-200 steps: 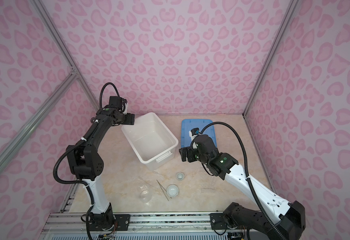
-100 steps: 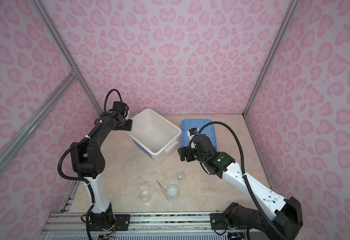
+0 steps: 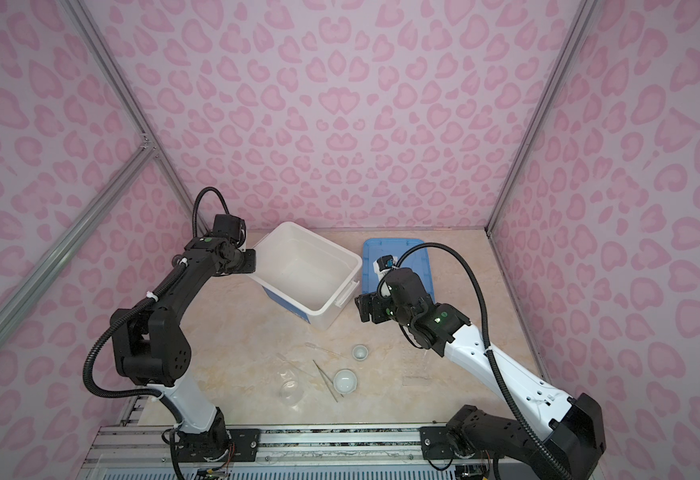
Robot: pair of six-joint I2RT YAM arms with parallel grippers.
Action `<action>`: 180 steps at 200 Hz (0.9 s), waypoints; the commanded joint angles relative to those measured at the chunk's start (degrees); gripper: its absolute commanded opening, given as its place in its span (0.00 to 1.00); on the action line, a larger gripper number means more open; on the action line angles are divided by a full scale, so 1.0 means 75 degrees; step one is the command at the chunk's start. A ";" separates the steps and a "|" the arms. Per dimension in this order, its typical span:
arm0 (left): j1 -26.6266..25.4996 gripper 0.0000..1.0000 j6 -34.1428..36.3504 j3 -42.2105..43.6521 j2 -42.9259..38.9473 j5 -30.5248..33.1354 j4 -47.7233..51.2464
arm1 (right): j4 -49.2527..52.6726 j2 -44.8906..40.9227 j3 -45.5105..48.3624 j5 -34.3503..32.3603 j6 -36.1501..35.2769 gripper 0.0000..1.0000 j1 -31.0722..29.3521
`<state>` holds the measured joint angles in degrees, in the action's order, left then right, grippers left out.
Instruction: Organize the chemistry lab equipment
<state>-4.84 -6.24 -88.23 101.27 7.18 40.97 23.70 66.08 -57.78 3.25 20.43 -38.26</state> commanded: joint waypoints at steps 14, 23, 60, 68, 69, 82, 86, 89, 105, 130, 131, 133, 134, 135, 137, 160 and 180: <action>0.0001 0.39 -0.0869 0.0802 -0.0905 -0.0386 0.0385 | -0.0101 -0.0116 0.0053 -0.0022 0.0098 0.93 -0.0008; 0.0002 0.39 -0.0983 0.1009 -0.1153 -0.0606 0.0356 | -0.0098 -0.0138 0.0074 -0.0023 0.0112 0.93 -0.0013; -0.0019 0.43 -0.1373 0.1436 -0.1880 -0.1162 0.0661 | -0.0060 -0.0101 0.0059 0.0028 0.0154 0.93 -0.0032; -0.0042 0.45 -0.1394 0.1772 -0.2097 -0.1334 0.0698 | -0.0075 -0.0120 0.0068 0.0001 0.0167 0.93 -0.0050; -0.0045 0.46 -0.1400 0.1793 -0.2097 -0.1351 0.0705 | -0.0077 -0.0124 0.0077 -0.0005 0.0175 0.93 -0.0047; -0.0050 0.53 -0.1318 0.1976 -0.2317 -0.1449 0.0895 | -0.0072 -0.0180 0.0095 -0.0022 0.0183 0.93 -0.0058; -0.0048 0.55 -0.1281 0.1989 -0.2353 -0.1413 0.0960 | -0.0063 -0.0202 0.0098 -0.0044 0.0185 0.93 -0.0061; -0.0040 0.57 -0.1237 0.1968 -0.2379 -0.1369 0.1008 | -0.0050 -0.0209 0.0098 -0.0062 0.0190 0.93 -0.0059; 0.0054 0.61 -0.1050 0.1737 -0.2346 -0.1124 0.1196 | -0.0060 -0.0277 0.0115 -0.0132 0.0186 0.93 -0.0055; 0.0103 0.67 -0.0904 0.0947 -0.1997 -0.0725 0.1288 | -0.0047 -0.0327 0.0115 -0.0153 0.0252 0.93 -0.0056; 0.0105 0.67 -0.0891 0.0918 -0.1984 -0.0718 0.1276 | -0.0051 -0.0333 0.0113 -0.0152 0.0252 0.93 -0.0061; 0.0097 0.68 -0.0873 0.0864 -0.1949 -0.0713 0.1255 | -0.0045 -0.0337 0.0120 -0.0158 0.0253 0.93 -0.0057; 0.0096 0.68 -0.0870 0.0835 -0.1931 -0.0712 0.1248 | -0.0044 -0.0338 0.0115 -0.0149 0.0253 0.93 -0.0062; 0.0095 0.69 -0.0869 0.0809 -0.1910 -0.0712 0.1238 | -0.0044 -0.0344 0.0118 -0.0144 0.0259 0.93 -0.0064; 0.0095 0.70 -0.0838 0.0760 -0.1866 -0.0711 0.1213 | -0.0046 -0.0349 0.0127 -0.0141 0.0258 0.93 -0.0066; 0.0097 0.76 -0.0368 0.0070 -0.1084 -0.0871 0.1000 | -0.0020 -0.0419 0.0177 -0.0182 0.0267 0.93 -0.0070; 0.0096 0.72 -0.0102 -0.0388 -0.0382 -0.1304 0.0951 | 0.0060 -0.0488 0.0180 -0.0230 0.0230 0.93 -0.0075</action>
<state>-4.21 -10.98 -87.66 94.04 0.40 48.75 23.79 62.94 -56.80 2.55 22.09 -38.68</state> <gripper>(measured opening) 0.744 0.929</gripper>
